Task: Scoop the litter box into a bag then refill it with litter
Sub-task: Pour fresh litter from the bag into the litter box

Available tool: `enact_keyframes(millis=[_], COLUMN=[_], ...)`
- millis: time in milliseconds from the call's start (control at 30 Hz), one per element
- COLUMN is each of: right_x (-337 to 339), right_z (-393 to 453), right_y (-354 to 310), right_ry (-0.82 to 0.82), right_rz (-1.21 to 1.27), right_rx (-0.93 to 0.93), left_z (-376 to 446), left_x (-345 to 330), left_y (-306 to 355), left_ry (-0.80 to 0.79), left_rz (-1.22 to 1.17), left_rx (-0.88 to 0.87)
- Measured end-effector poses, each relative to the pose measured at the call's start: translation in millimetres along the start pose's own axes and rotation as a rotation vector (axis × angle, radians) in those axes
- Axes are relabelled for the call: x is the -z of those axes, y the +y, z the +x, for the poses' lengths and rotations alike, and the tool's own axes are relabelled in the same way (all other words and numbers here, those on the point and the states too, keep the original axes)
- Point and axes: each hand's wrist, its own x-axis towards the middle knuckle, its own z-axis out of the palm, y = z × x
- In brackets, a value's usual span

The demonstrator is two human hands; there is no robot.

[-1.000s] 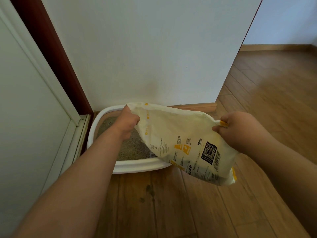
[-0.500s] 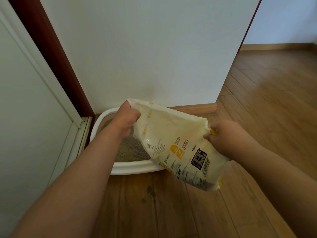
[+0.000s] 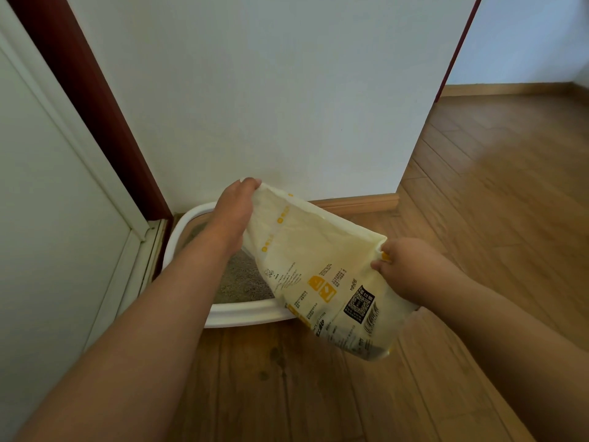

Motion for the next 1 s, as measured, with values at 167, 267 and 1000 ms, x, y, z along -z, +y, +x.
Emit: enact_keyframes(millis=[167,267,1000], right_x=[-3.5,-11.3,22.5], right_z=[0.9,2.7,5.3], right_y=[7.1,13.1,-9.6], right_ry=[-0.143,-0.184,0.201], right_rz=[-0.144,-0.267,0.523], right_rx=[0.006,0.048,0.33], left_z=[-15.6,-30.7,-89.9], left_x=[-12.4,-23.7,-81.3], left_y=[8.2,17.3,38.2], left_ry=[-0.067,-0.113,-0.286], left_rz=[0.132,0.238,0.54], left_rx=[-0.112,-0.197,-0.075])
